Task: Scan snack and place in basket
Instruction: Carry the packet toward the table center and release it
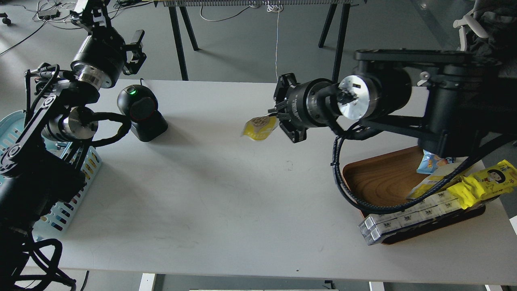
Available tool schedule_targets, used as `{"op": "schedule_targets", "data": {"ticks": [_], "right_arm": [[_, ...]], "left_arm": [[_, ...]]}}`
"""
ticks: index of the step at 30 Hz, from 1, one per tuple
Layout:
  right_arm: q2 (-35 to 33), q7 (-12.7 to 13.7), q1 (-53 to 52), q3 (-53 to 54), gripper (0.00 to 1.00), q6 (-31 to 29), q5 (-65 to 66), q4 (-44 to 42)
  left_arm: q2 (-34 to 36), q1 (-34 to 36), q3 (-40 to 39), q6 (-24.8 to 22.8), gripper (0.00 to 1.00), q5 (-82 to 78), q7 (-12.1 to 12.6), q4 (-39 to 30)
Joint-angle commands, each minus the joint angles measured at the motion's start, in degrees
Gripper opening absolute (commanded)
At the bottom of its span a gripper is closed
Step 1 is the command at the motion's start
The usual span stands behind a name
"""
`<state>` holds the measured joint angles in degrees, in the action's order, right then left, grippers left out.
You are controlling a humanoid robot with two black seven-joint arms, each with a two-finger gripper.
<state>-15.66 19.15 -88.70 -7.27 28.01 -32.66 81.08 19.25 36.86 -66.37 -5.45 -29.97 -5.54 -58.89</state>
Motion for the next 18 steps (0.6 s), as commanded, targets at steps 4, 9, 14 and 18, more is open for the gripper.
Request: {"op": "schedule_targets", "data": {"ticks": [4, 9, 14, 18], "right_arm": [[7.9, -0.2, 3.7, 0.1, 0.00, 0.0, 0.1, -2.7], [11.5, -0.2, 4.2, 0.1, 0.00, 0.0, 0.1, -4.3], [12.9, -0.2, 4.2, -0.1, 0.02, 0.0, 0.2, -5.5], [12.9, -0.2, 3.9, -0.1, 0.03, 0.0, 0.2, -5.6]], "left_arm": [[-0.1, -0.1, 0.0, 0.0, 1.00, 0.0, 0.0, 0.0], [0.2, -0.7, -0.1, 0.0, 1.00, 0.0, 0.0, 0.0], [0.3, -0.7, -0.1, 0.0, 1.00, 0.0, 0.0, 0.0], [0.4, -0.7, -0.1, 0.0, 1.00, 0.0, 0.0, 0.0]]}}
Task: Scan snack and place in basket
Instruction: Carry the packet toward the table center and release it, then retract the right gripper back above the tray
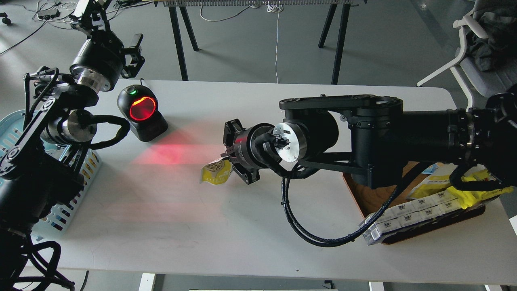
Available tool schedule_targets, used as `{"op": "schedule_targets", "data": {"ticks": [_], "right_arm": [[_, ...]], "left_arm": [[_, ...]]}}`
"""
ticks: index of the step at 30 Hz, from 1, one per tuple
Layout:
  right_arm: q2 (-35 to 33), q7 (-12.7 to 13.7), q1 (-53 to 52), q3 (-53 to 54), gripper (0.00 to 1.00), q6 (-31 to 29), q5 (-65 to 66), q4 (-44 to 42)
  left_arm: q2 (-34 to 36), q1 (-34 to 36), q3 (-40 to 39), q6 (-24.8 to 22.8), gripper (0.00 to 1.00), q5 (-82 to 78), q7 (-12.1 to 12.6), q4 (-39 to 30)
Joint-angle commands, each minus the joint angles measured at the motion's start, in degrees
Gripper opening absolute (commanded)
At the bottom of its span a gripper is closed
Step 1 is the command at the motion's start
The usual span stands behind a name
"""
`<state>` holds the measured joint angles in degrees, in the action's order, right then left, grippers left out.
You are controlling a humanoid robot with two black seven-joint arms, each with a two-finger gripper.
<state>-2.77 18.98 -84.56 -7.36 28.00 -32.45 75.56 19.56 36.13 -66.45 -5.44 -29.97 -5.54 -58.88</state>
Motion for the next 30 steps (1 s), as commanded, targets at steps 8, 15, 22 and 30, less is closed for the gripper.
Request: {"op": "schedule_targets", "data": {"ticks": [8, 15, 22, 30], "right_arm": [[-0.7, -0.1, -0.5, -0.4, 0.33, 0.0, 0.4, -0.8], [-4.2, -0.3, -2.1, -0.1, 0.93, 0.0, 2.7, -1.6], [-12.5, -0.3, -5.4, 2.9, 0.96, 0.0, 2.8, 3.4], [-24.9, -0.3, -5.5, 9.0, 0.96, 0.0, 3.0, 8.3]], "left_arm": [[0.2, 0.0, 0.0, 0.0, 1.00, 0.0, 0.0, 0.0], [0.3, 0.3, -0.3, -0.1, 1.00, 0.0, 0.4, 0.8], [3.0, 1.3, -0.4, -0.1, 1.00, 0.5, 0.9, 2.2], [10.7, 2.6, 0.2, -0.1, 1.00, 0.0, 0.8, 1.5]]}}
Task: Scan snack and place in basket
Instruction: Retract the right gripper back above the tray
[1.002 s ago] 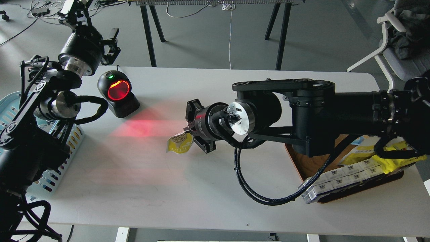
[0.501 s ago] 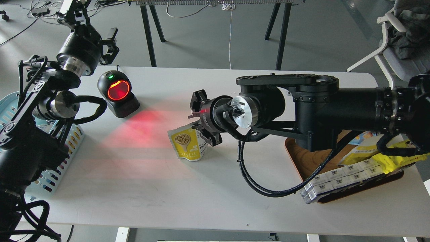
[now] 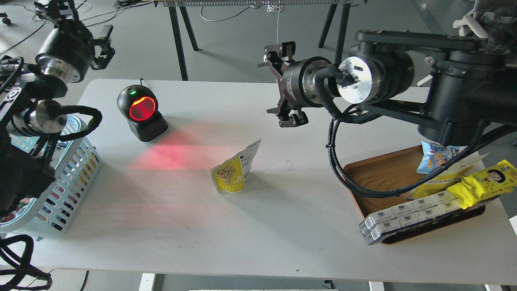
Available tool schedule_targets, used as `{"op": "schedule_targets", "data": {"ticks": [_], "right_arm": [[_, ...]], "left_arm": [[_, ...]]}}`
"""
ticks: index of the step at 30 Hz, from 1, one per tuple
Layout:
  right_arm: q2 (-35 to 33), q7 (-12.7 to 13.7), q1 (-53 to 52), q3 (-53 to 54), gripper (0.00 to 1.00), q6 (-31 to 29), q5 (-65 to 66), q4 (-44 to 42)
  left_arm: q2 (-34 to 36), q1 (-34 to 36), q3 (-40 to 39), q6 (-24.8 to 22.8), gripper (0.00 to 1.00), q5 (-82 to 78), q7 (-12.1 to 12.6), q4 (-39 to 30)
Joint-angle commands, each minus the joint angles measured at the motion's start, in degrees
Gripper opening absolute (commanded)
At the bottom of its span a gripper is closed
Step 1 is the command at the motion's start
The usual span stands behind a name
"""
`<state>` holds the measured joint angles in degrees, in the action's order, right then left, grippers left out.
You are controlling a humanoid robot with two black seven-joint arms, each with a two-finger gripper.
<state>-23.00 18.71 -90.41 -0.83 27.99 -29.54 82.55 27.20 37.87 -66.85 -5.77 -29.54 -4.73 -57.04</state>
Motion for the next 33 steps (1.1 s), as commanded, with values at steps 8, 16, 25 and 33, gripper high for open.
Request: {"op": "schedule_targets", "data": {"ticks": [8, 16, 25, 33], "right_arm": [[-19.1, -0.7, 8.4, 14.6, 0.97, -7.9, 0.7, -1.5], [-20.3, -3.3, 24.3, 27.4, 0.96, -29.4, 0.8, -18.5], [-17.4, -6.3, 38.0, 34.7, 0.96, -51.0, 0.6, -31.6], [-16.7, -7.6, 44.4, 40.0, 0.96, -53.7, 0.6, -31.6]], "left_arm": [[18.7, 1.6, 0.7, 0.7, 1.00, -6.1, 3.5, -8.2], [42.5, -2.4, 4.6, 0.5, 1.00, -9.7, 5.5, -28.9], [62.3, -3.3, 9.7, -2.1, 1.00, -11.5, 5.5, -44.1], [59.7, -1.5, 9.7, -11.5, 1.00, -27.2, 6.7, -44.1]]}}
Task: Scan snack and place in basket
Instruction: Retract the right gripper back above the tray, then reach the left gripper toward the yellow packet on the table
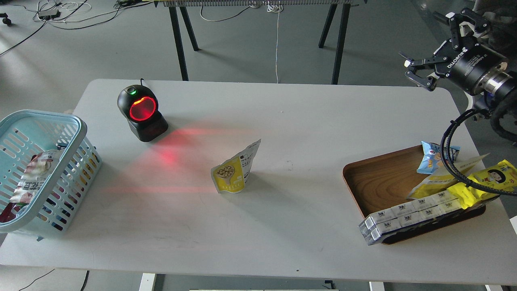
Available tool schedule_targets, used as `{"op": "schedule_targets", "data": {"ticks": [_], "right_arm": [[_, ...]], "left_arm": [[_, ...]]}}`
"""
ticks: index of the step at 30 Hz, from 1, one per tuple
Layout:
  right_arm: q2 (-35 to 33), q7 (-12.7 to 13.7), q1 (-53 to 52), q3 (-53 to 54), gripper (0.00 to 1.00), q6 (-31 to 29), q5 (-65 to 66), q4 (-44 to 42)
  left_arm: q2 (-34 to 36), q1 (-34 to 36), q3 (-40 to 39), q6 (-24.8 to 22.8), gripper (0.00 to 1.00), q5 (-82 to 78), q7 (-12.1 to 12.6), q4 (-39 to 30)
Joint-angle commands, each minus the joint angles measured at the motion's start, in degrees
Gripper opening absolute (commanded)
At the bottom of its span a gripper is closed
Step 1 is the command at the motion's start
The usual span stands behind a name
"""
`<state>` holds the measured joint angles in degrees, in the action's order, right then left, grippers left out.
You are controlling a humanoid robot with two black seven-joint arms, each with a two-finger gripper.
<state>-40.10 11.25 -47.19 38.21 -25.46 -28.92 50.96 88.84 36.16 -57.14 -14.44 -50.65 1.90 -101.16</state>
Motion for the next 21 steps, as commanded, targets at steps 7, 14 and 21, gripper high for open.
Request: {"op": "schedule_targets", "data": {"ticks": [7, 14, 21], "right_arm": [[1.8, -0.5, 1.2, 1.2, 0.97, -0.2, 0.1, -1.1], [4.0, -0.6, 0.8, 0.8, 0.97, -0.1, 0.2, -3.6], [4.1, -0.6, 0.9, 0.5, 0.97, 0.1, 0.4, -3.6]], "left_arm": [[-12.9, -0.7, 0.4, -7.0, 1.00, -20.3, 0.2, 0.0], [-20.4, -1.4, 8.6, -6.0, 1.00, -35.5, 0.9, 0.0], [-26.3, -1.5, 13.0, -7.0, 1.00, -43.0, 1.0, -0.2]]}}
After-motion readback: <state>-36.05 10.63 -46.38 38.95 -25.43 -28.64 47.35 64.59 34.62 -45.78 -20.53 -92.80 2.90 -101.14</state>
